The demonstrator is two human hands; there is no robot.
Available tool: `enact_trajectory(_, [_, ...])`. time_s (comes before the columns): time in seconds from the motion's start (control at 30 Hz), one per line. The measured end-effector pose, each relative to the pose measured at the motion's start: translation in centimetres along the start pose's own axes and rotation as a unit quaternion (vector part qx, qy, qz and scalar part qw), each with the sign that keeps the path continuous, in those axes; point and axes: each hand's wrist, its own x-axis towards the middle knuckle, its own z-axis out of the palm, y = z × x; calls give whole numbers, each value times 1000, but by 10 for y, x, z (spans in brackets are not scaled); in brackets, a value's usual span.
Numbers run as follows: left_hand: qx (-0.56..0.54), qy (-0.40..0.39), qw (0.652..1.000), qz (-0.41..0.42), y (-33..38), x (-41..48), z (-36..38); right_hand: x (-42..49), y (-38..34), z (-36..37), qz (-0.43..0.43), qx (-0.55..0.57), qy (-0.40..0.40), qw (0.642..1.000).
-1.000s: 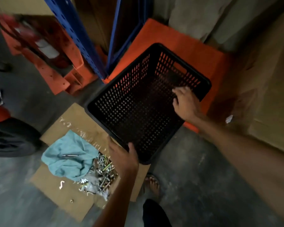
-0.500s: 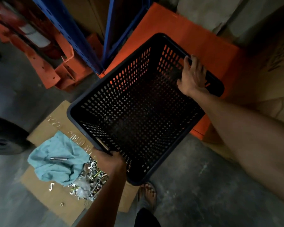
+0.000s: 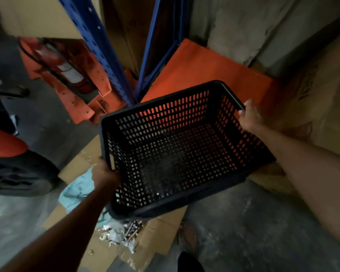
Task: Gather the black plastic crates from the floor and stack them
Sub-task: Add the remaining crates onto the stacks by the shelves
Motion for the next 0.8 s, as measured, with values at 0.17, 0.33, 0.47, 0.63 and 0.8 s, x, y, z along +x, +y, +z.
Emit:
enact_trajectory(0.17, [63,11,983,169,11,-4,-108,-112,-18,-64,28,71,27,997])
enact_trajectory(0.33, [105,49,953,279,5,-53,-230,-253,-49,-140,7,15,64,998])
enact_trajectory(0.47, [84,69,935,339,-18,-120,-335,-390,-83,-215,15,-70,149,986])
enact_trajectory(0.63, [80,79,889,445,-29,-231,-486,-558,-116,-337,47,-75,199,976])
enact_trajectory(0.8, [102,85,847,515,-23,-360,-611,-700,-137,-470,27,-103,237,966])
